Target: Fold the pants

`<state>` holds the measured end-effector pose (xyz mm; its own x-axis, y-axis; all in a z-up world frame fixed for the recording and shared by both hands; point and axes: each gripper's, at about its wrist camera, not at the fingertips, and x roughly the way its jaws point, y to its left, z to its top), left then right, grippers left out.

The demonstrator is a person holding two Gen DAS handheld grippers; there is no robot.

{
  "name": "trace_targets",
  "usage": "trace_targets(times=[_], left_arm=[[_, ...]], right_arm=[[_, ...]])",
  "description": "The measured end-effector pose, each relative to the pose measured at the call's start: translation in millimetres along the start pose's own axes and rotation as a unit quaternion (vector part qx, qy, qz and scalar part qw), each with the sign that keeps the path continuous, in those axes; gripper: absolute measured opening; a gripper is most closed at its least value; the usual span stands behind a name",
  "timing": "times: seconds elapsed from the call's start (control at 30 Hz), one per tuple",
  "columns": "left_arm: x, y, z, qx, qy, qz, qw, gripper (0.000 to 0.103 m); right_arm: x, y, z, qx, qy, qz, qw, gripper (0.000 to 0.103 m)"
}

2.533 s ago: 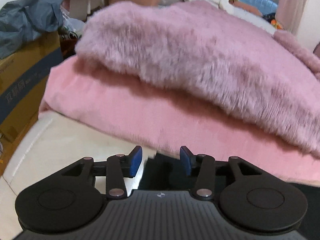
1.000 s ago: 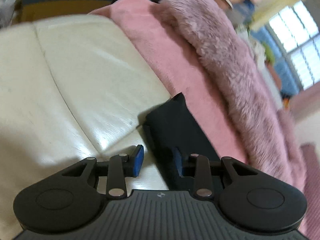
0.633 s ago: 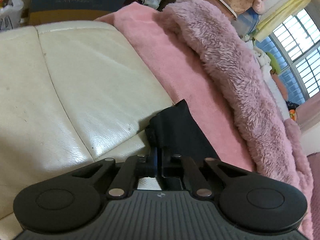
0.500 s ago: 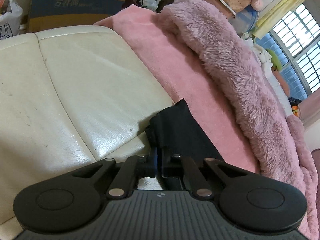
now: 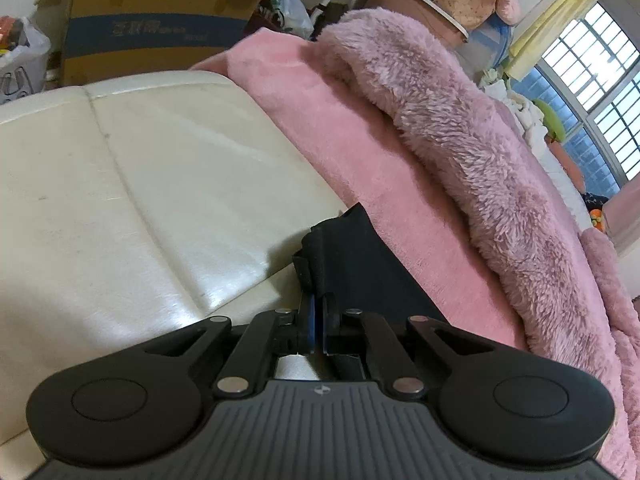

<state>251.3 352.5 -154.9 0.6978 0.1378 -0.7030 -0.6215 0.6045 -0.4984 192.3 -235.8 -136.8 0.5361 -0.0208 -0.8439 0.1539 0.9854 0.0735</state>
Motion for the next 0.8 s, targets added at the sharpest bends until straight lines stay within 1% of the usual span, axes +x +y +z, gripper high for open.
trace_targets(times=[0.07, 0.17, 0.27, 0.33, 0.4, 0.43, 0.47, 0.5, 0.53, 0.57, 0.7, 0.8], left_arm=[[-11, 2, -3, 0.001, -0.003, 0.011, 0.9999, 0.002], [-35, 6, -11, 0.021, -0.012, 0.033, 0.9992, 0.002], [-55, 16, -19, 0.022, -0.015, 0.048, 0.9985, 0.002], [-65, 23, -25, 0.027, -0.016, 0.056, 0.9979, 0.002], [-74, 28, -29, 0.028, -0.019, 0.054, 0.9980, 0.002], [-80, 29, -30, 0.027, -0.024, 0.046, 0.9983, 0.002], [-86, 27, -30, 0.030, -0.030, 0.038, 0.9984, 0.002], [-94, 23, -30, 0.036, -0.039, 0.027, 0.9982, 0.002], [-100, 18, -31, 0.044, -0.044, 0.020, 0.9978, 0.002], [-107, 12, -32, 0.054, -0.052, 0.014, 0.9971, 0.002], [-134, -28, -39, 0.103, -0.084, -0.016, 0.9911, 0.002], [-154, -65, -52, 0.148, -0.102, -0.039, 0.9828, 0.002]], right_arm=[[-7, -2, -2, -0.011, 0.010, -0.002, 1.000, 0.000], [-22, -4, -10, -0.025, 0.023, 0.001, 0.999, 0.000], [-33, -4, -18, -0.042, 0.040, 0.004, 0.998, 0.000], [-40, -5, -27, -0.054, 0.052, 0.007, 0.997, 0.000], [-40, -7, -32, -0.062, 0.062, 0.014, 0.996, 0.000], [-40, -8, -33, -0.059, 0.068, 0.021, 0.996, 0.004], [-41, -9, -33, -0.056, 0.071, 0.025, 0.996, 0.005], [-44, -10, -33, -0.055, 0.069, 0.028, 0.996, 0.019], [-48, -10, -34, -0.056, 0.063, 0.030, 0.996, 0.036], [-52, -10, -33, -0.061, 0.054, 0.031, 0.996, 0.040], [-66, -10, -22, -0.082, 0.021, 0.023, 0.996, 0.041], [-74, -16, -11, -0.073, -0.004, 0.027, 0.997, 0.043]])
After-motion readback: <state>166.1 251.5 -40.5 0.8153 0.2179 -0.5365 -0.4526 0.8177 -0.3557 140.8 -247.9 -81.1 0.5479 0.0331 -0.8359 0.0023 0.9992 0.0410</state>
